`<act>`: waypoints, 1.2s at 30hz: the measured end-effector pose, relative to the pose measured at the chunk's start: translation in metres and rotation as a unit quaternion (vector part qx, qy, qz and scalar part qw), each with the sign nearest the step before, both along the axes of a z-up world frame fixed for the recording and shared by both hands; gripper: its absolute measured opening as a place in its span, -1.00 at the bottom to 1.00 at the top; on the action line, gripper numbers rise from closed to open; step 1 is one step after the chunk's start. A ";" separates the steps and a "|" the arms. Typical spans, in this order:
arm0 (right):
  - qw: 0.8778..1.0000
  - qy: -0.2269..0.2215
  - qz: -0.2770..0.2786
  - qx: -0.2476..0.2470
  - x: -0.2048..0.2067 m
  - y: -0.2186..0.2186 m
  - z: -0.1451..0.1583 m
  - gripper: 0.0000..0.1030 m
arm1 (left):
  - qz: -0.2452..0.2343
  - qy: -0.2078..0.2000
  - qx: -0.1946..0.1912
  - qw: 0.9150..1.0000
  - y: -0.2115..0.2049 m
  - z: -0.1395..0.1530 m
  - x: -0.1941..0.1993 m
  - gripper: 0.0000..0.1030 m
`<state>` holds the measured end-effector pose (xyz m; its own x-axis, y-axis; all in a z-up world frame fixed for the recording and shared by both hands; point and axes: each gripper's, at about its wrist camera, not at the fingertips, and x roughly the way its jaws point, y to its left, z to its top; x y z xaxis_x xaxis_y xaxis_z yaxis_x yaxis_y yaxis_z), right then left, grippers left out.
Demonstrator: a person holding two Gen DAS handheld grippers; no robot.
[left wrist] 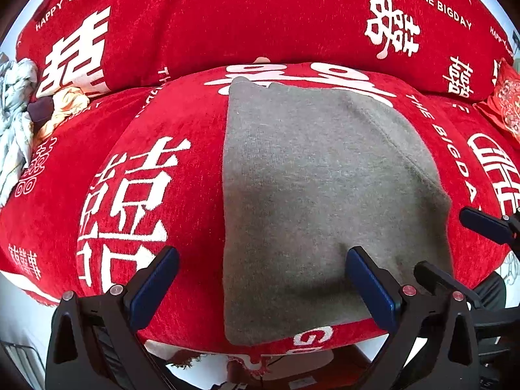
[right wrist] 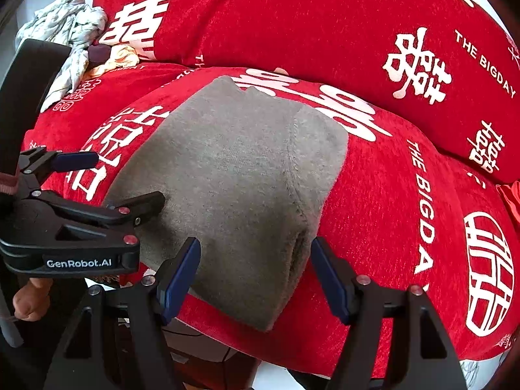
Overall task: Fold small clothes
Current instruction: 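Press the folded sweater flat with both open grippers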
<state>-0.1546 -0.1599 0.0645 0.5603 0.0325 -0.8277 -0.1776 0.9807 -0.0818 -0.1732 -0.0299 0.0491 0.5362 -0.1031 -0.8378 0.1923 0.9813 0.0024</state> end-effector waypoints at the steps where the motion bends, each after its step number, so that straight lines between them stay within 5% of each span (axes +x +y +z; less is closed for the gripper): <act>1: 1.000 -0.001 -0.001 0.000 -0.001 0.000 0.000 0.43 | 0.003 0.000 0.002 1.000 0.000 0.000 -0.001 1.00; 36: 0.999 -0.040 -0.019 -0.003 -0.027 -0.002 0.027 0.43 | 0.010 -0.031 0.012 0.999 0.004 0.017 -0.030 1.00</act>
<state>-0.1821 -0.1618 0.0913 0.6256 0.0042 -0.7801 -0.1323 0.9861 -0.1008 -0.2034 -0.0260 0.0661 0.5890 -0.0719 -0.8049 0.1715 0.9845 0.0376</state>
